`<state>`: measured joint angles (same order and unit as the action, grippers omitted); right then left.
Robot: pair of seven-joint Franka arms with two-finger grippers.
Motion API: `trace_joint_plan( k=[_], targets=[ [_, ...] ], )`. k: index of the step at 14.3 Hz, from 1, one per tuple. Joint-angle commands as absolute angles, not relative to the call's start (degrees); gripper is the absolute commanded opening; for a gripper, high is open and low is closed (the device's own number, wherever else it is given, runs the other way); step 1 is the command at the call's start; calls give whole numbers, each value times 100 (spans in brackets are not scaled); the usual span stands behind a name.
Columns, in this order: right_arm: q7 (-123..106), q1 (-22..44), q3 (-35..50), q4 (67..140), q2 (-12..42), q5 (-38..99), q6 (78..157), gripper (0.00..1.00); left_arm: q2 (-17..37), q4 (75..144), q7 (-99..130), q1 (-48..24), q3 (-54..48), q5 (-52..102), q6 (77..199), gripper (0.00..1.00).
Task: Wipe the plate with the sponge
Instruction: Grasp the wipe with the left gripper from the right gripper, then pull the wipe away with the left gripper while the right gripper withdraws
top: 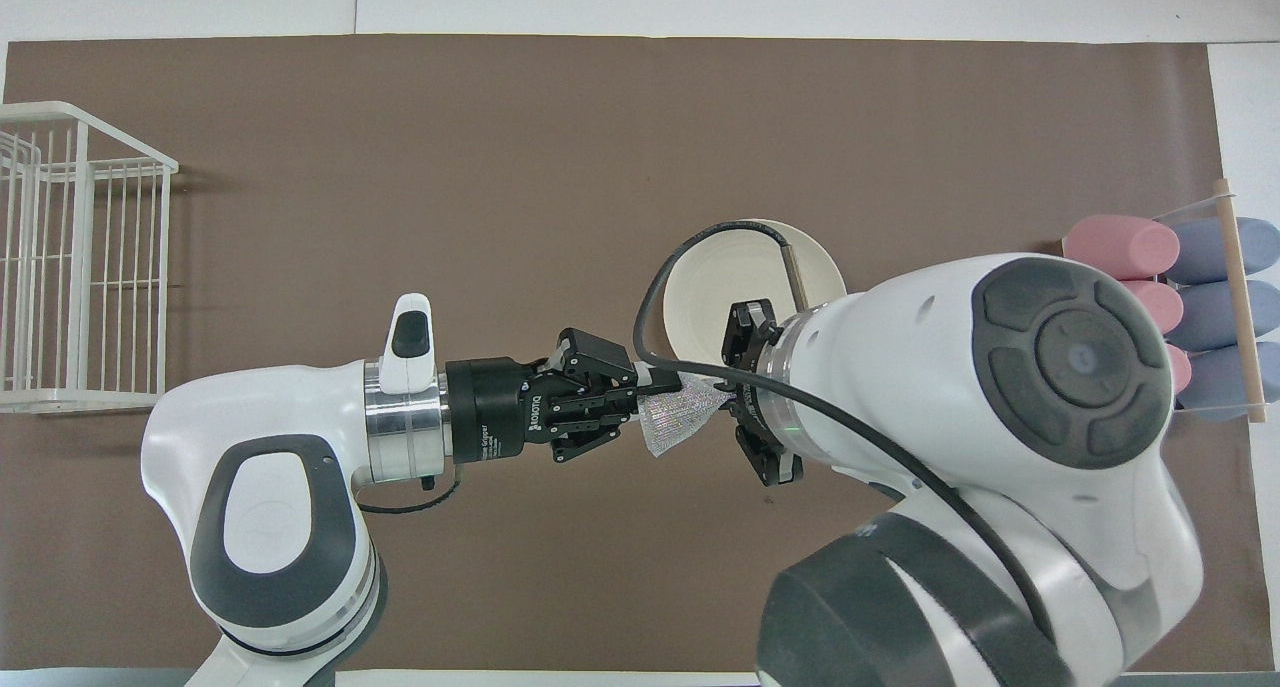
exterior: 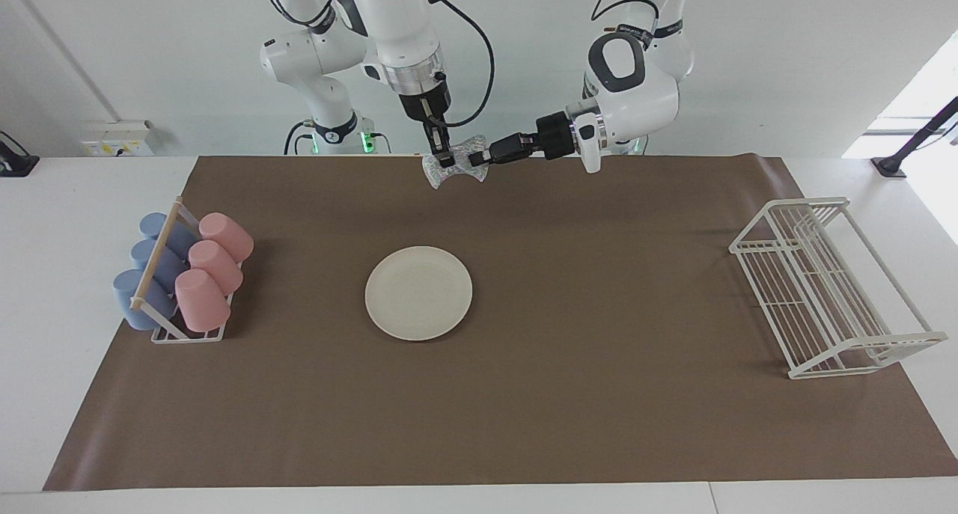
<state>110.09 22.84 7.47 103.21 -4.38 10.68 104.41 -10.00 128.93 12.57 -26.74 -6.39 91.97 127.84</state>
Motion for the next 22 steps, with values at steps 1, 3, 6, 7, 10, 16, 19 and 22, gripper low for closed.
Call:
trace_joint_plan(
  k=[1, 3, 6, 7, 10, 16, 19, 22],
  targets=[
    [10995, 2233, 782, 10195, -369, 940, 10362, 0, -1072, 12893, 1572, -2830, -571, 9290, 12964, 0],
    [10637, 2197, 773, 10204, -413, 940, 10345, 91, -1081, 12894, 1626, -2839, -571, 9290, 12973, 0],
    [10015, 2014, 756, 10292, -518, 940, 10258, 100, -1107, 12894, 1731, -2821, -554, 9273, 12964, 0],
    [9532, 1926, 756, 10292, -527, 940, 10144, 100, -1125, 12902, 1775, -2795, -554, 9246, 12955, 0],
    [7521, 1365, 747, 10292, -606, 940, 9644, 100, -1186, 12981, 1854, -2716, -536, 9185, 12955, 0],
    [3943, -332, 729, 10301, -606, 940, 9053, 100, -1125, 12999, 2285, -1926, -536, 7473, 12833, 0],
    [2728, -562, 729, 10345, -606, 670, 9175, 100, -1108, 12973, 2206, -1154, -536, 6542, 11799, 0],
    [1805, -606, 721, 10301, -580, 527, 9203, 100, -1099, 12798, 2057, -537, -536, 5523, 10682, 0]
  ],
)
